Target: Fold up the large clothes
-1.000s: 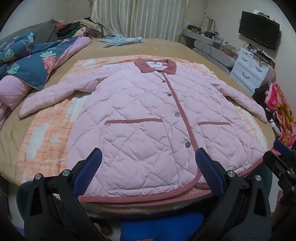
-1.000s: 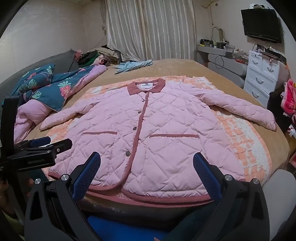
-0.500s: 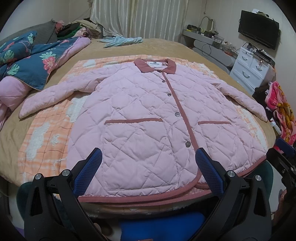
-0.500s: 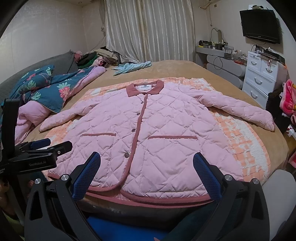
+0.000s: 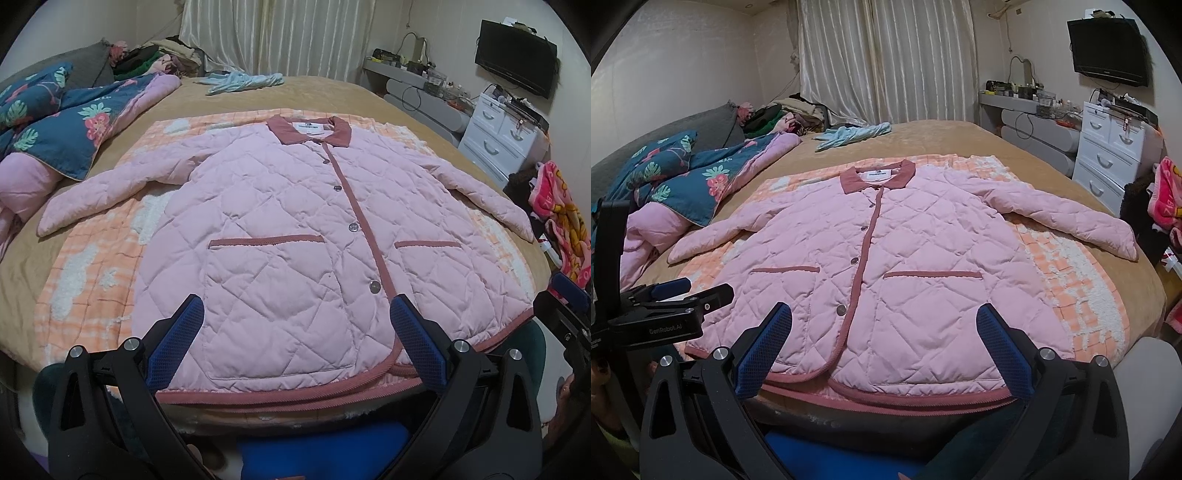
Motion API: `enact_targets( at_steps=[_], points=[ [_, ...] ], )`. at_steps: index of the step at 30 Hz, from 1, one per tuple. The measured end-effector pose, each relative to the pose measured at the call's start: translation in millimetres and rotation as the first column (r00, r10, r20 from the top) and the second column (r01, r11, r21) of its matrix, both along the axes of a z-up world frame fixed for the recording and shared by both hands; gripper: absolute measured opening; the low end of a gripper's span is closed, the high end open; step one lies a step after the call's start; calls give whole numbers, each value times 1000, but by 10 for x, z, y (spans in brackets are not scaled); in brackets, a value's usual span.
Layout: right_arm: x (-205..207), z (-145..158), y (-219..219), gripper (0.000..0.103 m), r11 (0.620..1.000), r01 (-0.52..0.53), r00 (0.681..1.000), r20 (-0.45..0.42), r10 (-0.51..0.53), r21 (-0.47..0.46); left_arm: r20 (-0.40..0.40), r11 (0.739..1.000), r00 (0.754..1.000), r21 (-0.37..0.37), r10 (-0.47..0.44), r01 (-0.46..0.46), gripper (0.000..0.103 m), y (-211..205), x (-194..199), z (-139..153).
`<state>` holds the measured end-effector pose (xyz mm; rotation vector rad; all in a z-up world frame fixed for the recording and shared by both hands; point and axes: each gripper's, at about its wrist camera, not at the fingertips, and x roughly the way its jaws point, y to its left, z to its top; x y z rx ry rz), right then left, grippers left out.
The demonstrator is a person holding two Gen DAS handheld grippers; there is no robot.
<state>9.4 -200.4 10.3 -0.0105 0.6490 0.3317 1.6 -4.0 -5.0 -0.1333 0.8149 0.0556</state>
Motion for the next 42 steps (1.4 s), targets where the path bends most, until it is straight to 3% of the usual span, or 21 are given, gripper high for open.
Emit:
enact_targets(
  at_steps=[31, 36, 42],
  points=[
    [158, -44, 47, 99, 1000, -12, 999, -42, 12, -5, -4, 1000, 1000, -15, -7, 7, 95, 43, 113, -22],
    [330, -17, 62, 99, 1000, -14, 998, -66, 13, -12, -54, 999, 998, -32, -15, 13, 95, 51, 301, -68],
    [559, 163, 45, 99, 1000, 4, 998, -59, -4, -2, -25, 999, 999, -31, -20, 19, 95, 67, 566, 56]
  ],
)
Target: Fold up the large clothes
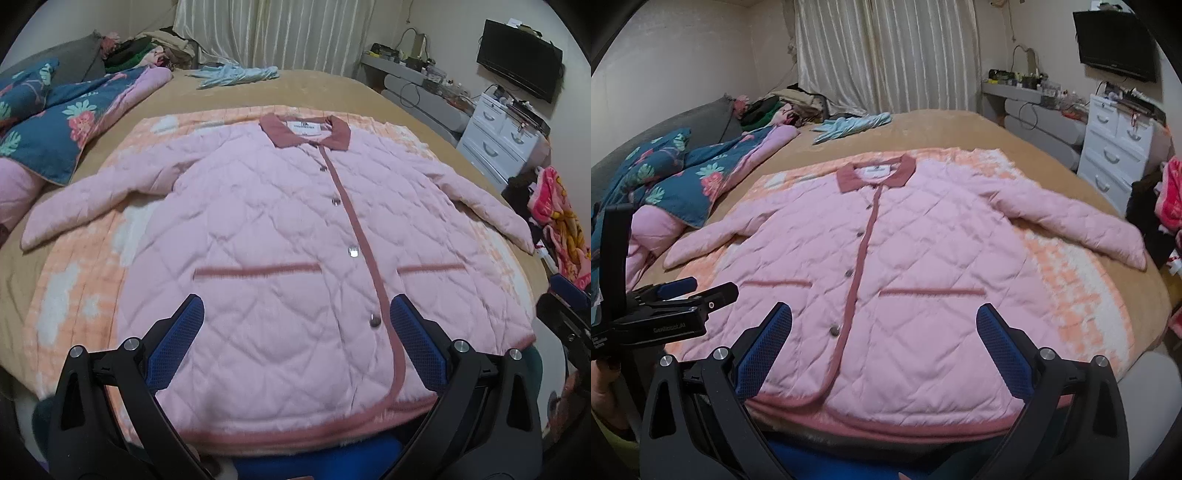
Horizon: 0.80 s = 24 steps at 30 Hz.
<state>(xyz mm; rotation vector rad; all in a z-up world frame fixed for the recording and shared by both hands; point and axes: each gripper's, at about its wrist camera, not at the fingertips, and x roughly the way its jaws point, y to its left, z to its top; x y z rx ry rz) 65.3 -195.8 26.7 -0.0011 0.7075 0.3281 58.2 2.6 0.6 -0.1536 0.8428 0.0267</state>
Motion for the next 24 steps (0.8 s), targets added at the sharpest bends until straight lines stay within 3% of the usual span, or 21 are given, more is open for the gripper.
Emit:
enact_targets(
  at_steps=[24],
  points=[
    [1014, 618, -360, 99, 989, 138, 989, 50, -141, 57, 41, 999, 998, 31, -43, 42, 95, -365, 1394, 540]
  ],
)
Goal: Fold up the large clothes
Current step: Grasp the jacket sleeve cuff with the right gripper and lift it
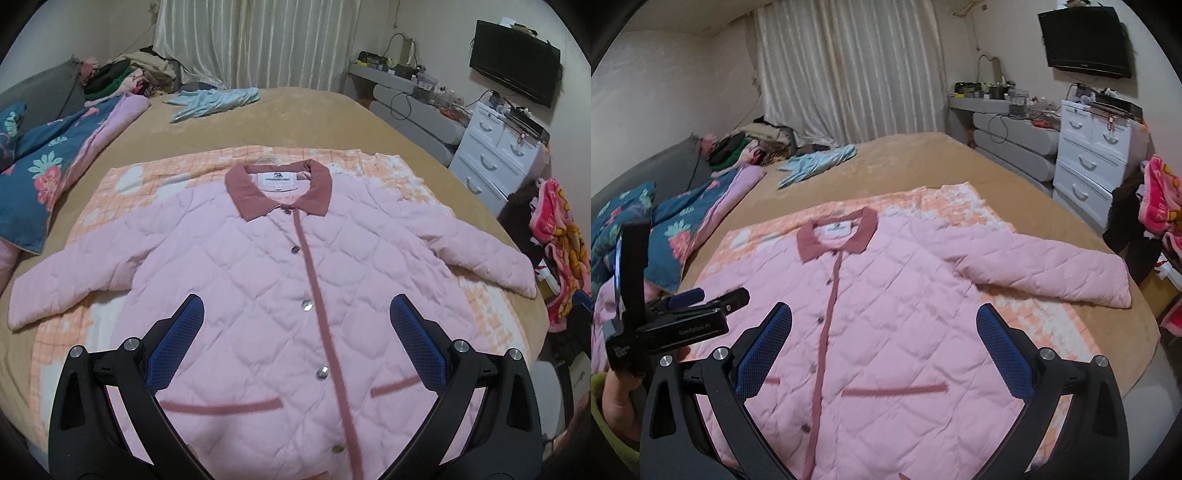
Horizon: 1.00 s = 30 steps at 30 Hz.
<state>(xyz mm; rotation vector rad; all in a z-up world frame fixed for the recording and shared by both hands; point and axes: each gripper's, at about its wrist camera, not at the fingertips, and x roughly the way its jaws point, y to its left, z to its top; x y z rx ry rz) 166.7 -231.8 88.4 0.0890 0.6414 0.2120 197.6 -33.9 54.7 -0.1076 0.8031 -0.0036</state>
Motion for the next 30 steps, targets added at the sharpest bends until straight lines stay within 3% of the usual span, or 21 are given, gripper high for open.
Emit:
enact_targets(
  at_steps=[9, 16, 21, 30],
  points=[
    [441, 83, -406, 99, 991, 125, 992, -2, -125, 45, -16, 1000, 1000, 5, -19, 20, 95, -269, 531, 25],
    [765, 73, -908, 99, 964, 246, 969, -10, -246, 106, -16, 998, 998, 23, -58, 59, 95, -551, 891, 15],
    [999, -101, -1278, 99, 926, 354, 935, -49, -351, 127, -31, 996, 996, -1, -84, 84, 95, -725, 1155, -78],
    [1341, -632, -1928, 99, 820, 552, 832, -155, -532, 148, -71, 992, 990, 21, -125, 126, 95, -1032, 1430, -357]
  ],
)
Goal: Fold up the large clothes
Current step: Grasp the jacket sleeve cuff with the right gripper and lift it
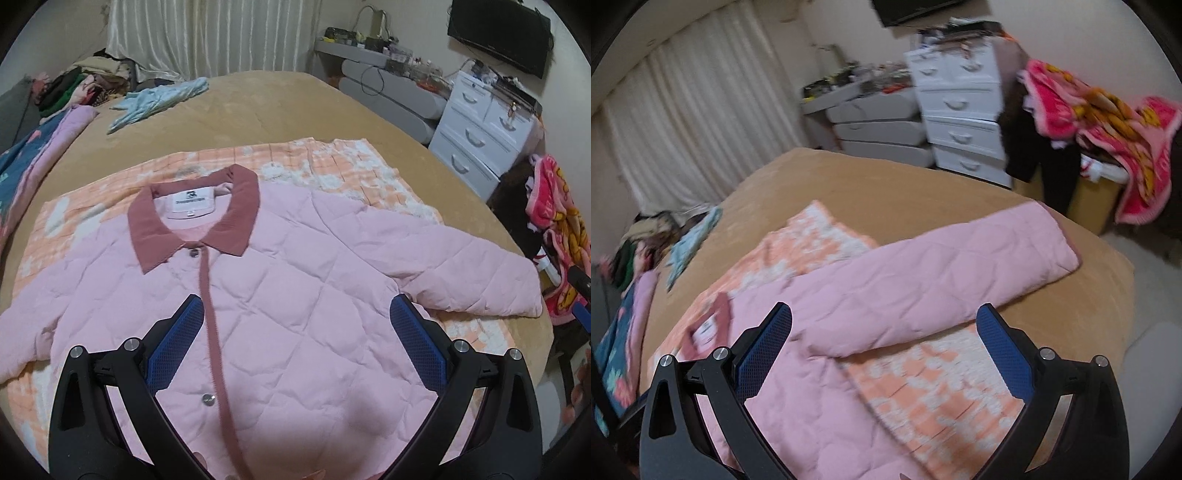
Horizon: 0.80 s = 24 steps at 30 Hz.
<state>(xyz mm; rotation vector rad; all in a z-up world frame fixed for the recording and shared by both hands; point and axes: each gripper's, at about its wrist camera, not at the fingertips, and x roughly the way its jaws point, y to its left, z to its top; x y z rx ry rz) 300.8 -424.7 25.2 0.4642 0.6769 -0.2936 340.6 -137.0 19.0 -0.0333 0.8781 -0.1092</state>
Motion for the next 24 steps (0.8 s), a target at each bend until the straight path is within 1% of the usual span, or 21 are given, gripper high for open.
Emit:
enact_targets(
  at_steps=[5, 9, 12, 16, 18, 21, 23, 24],
  points=[
    [102, -281, -329, 99, 992, 90, 996, -21, -88, 86, -27, 999, 1000, 33, -13, 14, 95, -137, 110, -164],
    [192, -448, -511, 99, 982, 142, 990, -35, -139, 121, -37, 999, 999, 49, -20, 22, 95, -223, 186, -284],
    [287, -614, -693, 99, 970, 190, 981, -56, -183, 151, -61, 998, 998, 50, -29, 32, 95, -287, 257, -399],
    [394, -772, -867, 99, 961, 219, 975, -75, -209, 170, -71, 998, 997, 55, -22, 26, 95, -351, 356, -510],
    [450, -884, -958, 99, 953, 233, 972, -93, -218, 196, -78, 998, 997, 57, -23, 27, 95, -378, 414, -561],
    [499, -994, -1058, 99, 947, 256, 965, -111, -238, 192, -65, 997, 998, 76, -18, 22, 95, -431, 494, -603],
    [527, -1099, -1161, 99, 936, 277, 958, -131, -254, 218, -66, 997, 998, 77, -11, 16, 95, -451, 561, -632],
    [539, -1167, -1238, 99, 924, 298, 952, -143, -270, 241, -70, 997, 997, 75, -8, 13, 95, -456, 595, -647]
  ],
)
